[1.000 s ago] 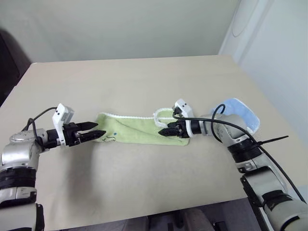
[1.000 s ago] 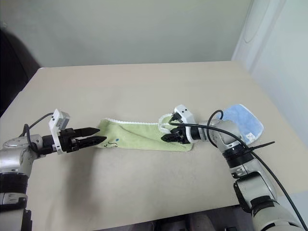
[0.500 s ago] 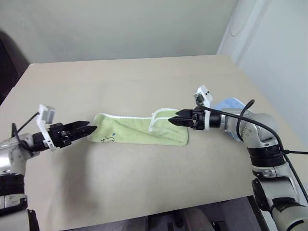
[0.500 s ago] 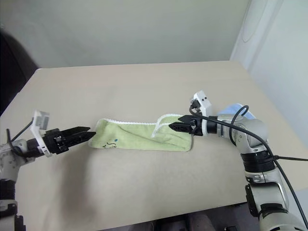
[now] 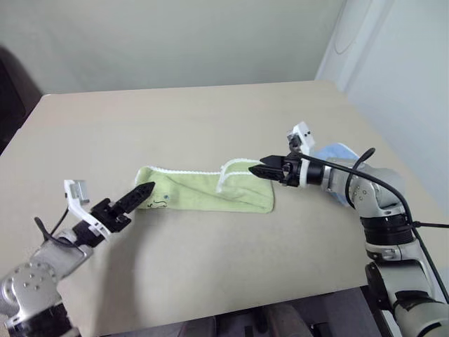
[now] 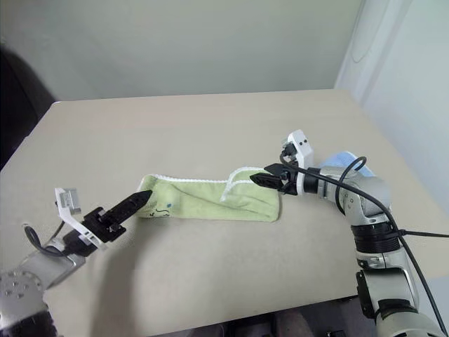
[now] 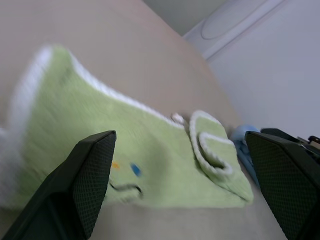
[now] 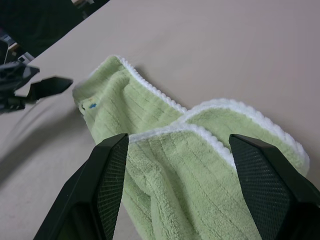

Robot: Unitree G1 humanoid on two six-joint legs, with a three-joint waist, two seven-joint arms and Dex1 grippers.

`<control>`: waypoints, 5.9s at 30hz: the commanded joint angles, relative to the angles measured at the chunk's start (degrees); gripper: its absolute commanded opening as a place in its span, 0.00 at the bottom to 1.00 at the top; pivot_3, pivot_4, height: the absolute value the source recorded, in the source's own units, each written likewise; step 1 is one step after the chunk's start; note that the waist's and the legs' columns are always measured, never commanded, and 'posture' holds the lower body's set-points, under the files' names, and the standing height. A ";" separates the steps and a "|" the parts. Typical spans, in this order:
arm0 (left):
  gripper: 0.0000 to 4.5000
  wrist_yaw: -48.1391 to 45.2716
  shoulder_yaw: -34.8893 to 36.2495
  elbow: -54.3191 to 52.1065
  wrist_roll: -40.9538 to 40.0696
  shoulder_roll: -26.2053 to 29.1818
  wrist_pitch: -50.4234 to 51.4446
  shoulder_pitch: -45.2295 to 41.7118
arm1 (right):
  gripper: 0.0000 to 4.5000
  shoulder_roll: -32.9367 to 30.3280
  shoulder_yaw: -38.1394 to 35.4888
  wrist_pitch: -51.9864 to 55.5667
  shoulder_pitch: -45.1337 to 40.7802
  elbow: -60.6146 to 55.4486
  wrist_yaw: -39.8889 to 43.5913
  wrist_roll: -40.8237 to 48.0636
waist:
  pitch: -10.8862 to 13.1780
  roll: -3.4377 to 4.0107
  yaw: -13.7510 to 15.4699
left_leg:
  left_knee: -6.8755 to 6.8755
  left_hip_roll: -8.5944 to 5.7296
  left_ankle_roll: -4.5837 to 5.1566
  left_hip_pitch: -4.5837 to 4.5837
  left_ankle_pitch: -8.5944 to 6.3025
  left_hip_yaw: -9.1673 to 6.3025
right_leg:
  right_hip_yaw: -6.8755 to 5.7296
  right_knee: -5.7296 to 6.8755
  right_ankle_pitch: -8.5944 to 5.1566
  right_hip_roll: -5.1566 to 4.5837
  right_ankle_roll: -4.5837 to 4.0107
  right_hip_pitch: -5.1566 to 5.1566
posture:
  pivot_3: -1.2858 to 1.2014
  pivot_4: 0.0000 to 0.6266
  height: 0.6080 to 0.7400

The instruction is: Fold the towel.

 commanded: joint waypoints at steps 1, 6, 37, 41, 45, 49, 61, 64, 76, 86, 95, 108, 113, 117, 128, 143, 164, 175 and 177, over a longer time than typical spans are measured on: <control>1.00 14.26 4.55 -5.37 -13.58 -3.35 -1.56 2.55 | 0.76 0.07 -0.03 -1.93 -0.41 0.27 0.67 -0.78 | 0.01 0.01 0.00 | -0.01 -0.01 0.00 0.08 0.00 0.00 | 0.00 0.00 0.00 0.02 0.00 0.05 | 0.52 0.24 1.00; 1.00 29.21 5.00 -8.98 -24.78 -4.07 -7.67 8.32 | 0.76 0.74 0.93 -3.68 -1.31 3.11 1.35 -2.21 | 0.05 0.05 -0.10 | -0.13 0.08 -0.11 0.66 -0.07 0.01 | 0.00 0.00 -0.10 0.11 0.11 0.48 | 0.52 0.24 1.00; 1.00 57.40 -10.74 16.10 -28.68 0.92 -13.09 -5.93 | 0.76 4.31 -1.79 -5.58 -0.52 5.17 -1.91 -4.28 | 0.32 0.60 0.60 | -0.33 0.08 -0.98 1.66 -0.55 -0.02 | 0.00 0.03 -0.19 0.23 -0.07 1.36 | 0.52 0.24 1.00; 0.91 60.34 -11.28 15.57 -29.78 0.45 -14.64 -6.46 | 0.76 4.80 -1.67 -5.95 -0.99 5.98 -2.10 -4.43 | 0.33 0.62 0.41 | -0.58 0.08 -1.00 1.76 -0.56 -0.02 | 0.01 0.02 -0.30 0.23 -0.06 1.35 | 0.52 0.24 1.00; 0.61 61.44 -11.15 16.07 -28.52 0.13 -16.98 -8.00 | 0.76 5.22 -1.61 -6.50 -1.53 6.41 -2.10 -4.66 | 0.36 0.67 0.65 | -0.68 0.08 -0.84 1.78 -0.46 -0.02 | 0.02 0.02 -0.33 0.24 -0.06 1.35 | 0.52 0.24 1.00; 0.27 61.16 -10.81 17.41 -27.07 0.36 -18.22 -9.57 | 0.76 5.29 -2.08 -6.84 -1.85 6.85 -2.31 -4.87 | 0.38 0.63 0.78 | -0.68 0.05 -0.88 1.72 -0.47 -0.03 | 0.04 0.01 -0.34 0.23 -0.08 1.34 | 0.52 0.24 1.00; 0.01 50.98 -12.07 16.73 -21.39 2.40 -17.77 -13.28 | 0.76 5.25 -3.16 -6.48 -0.97 5.80 -3.07 -4.68 | 0.61 0.28 0.84 | -0.68 0.04 -0.90 1.63 -0.47 -0.05 | 0.04 -0.01 -0.37 0.23 -0.06 1.29 | 0.52 0.24 1.00; 0.01 43.67 -13.69 15.20 -18.16 5.23 -17.46 -16.36 | 0.76 4.76 -4.13 -6.08 -0.81 5.22 -3.02 -4.06 | 0.85 -0.14 0.91 | -0.68 0.06 -0.89 1.57 -0.47 -0.10 | 0.03 -0.01 -0.37 0.25 -0.07 1.23 | 0.52 0.24 1.00; 0.01 24.96 -25.66 9.07 -14.26 7.79 -10.42 -31.71 | 0.76 1.70 -10.78 -4.66 2.45 2.65 -4.93 -2.08 | 0.83 -0.19 1.25 | -0.66 -0.14 -0.45 1.51 -0.46 -0.15 | 0.03 -0.16 -0.30 0.08 -0.22 1.26 | 0.52 0.24 1.00; 0.01 11.31 -41.85 6.82 -8.23 2.58 -2.45 -38.41 | 0.76 1.61 -15.46 -5.06 4.55 1.43 -9.04 -1.46 | 0.84 -0.17 1.43 | -0.63 -0.14 -0.11 1.50 -0.36 -0.12 | 0.03 -0.38 -0.49 0.02 0.19 1.35 | 0.52 0.24 1.00; 0.01 -2.87 -59.31 8.17 14.95 6.59 -4.74 -39.81 | 0.76 1.90 -17.08 -4.71 6.80 -1.54 -11.43 -0.05 | 0.84 -0.12 1.38 | -0.61 -0.11 -0.02 1.48 -0.31 -0.14 | 0.03 -0.43 -0.46 0.04 0.24 1.37 | 0.52 0.24 1.00; 0.47 -8.52 -49.96 8.93 15.69 -0.75 -1.27 -38.89 | 0.76 2.02 -16.22 -4.32 7.73 -2.30 -12.71 0.51 | 0.82 -0.09 1.68 | -0.50 -0.12 0.26 1.06 -0.22 -0.15 | 0.03 -0.86 -0.21 -0.04 0.57 1.33 | 0.52 0.24 1.00; 0.78 -9.89 -42.27 10.00 12.29 -0.76 -0.14 -40.09 | 0.76 1.39 -16.05 -4.37 7.12 -1.86 -12.18 0.29 | 0.82 -0.09 1.67 | -0.39 -0.12 0.30 1.02 -0.21 -0.15 | 0.03 -0.87 -0.09 -0.05 0.66 1.33 | 0.52 0.24 1.00; 0.78 -13.62 -41.96 13.48 17.75 3.85 -5.33 -40.74 | 0.76 0.26 -15.04 -4.81 6.95 -2.21 -11.06 -0.14 | 0.82 -0.08 1.65 | -0.34 -0.12 0.31 1.01 -0.20 -0.15 | 0.03 -0.87 -0.02 -0.04 0.64 1.33 | 0.52 0.24 1.00; 0.10 -30.59 -48.67 26.88 36.21 9.09 -28.98 -39.98 | 0.00 2.27 -8.08 -3.87 4.96 -5.51 -9.37 0.30 | 0.80 -0.04 1.86 | -0.07 -0.13 0.38 0.66 -0.24 -0.24 | 0.00 -0.87 0.02 -0.04 0.62 1.08 | 0.52 0.24 1.00; 0.02 -33.79 -65.14 41.40 58.58 4.78 -42.46 -34.96 | 0.00 5.70 7.05 -10.01 14.64 1.36 -8.55 -9.31 | 0.36 0.14 1.93 | 0.04 -0.16 0.39 0.72 -0.28 -0.27 | -0.03 -0.90 0.13 -0.08 0.63 1.15 | 0.52 0.24 1.00; 0.35 -35.83 -34.25 35.94 36.23 8.15 -28.77 -37.89 | 0.50 -5.60 -9.98 -7.05 17.09 -14.70 1.13 4.87 | 0.11 0.47 2.08 | 0.05 -0.21 0.48 0.38 -0.52 -0.20 | -0.01 -1.06 0.23 -0.12 0.40 0.97 | 0.52 0.24 1.00; 1.00 -34.30 -34.58 29.65 36.01 8.95 -27.12 -30.55 | 1.00 -2.05 -20.11 12.07 18.82 -4.56 -8.24 16.78 | 0.15 0.44 1.83 | 0.09 -0.16 0.53 0.41 -0.26 -0.20 | 0.03 -0.95 -0.07 -0.06 0.86 0.96 | 0.52 0.24 1.00; 1.00 -33.86 -34.33 29.32 35.72 8.81 -26.40 -30.21 | 1.00 -0.88 -21.37 13.91 17.67 -1.33 -10.08 17.14 | 0.15 0.46 1.79 | 0.10 -0.16 0.55 0.41 -0.24 -0.19 | 0.03 -0.94 -0.07 -0.08 0.86 0.95 | 0.52 0.24 1.00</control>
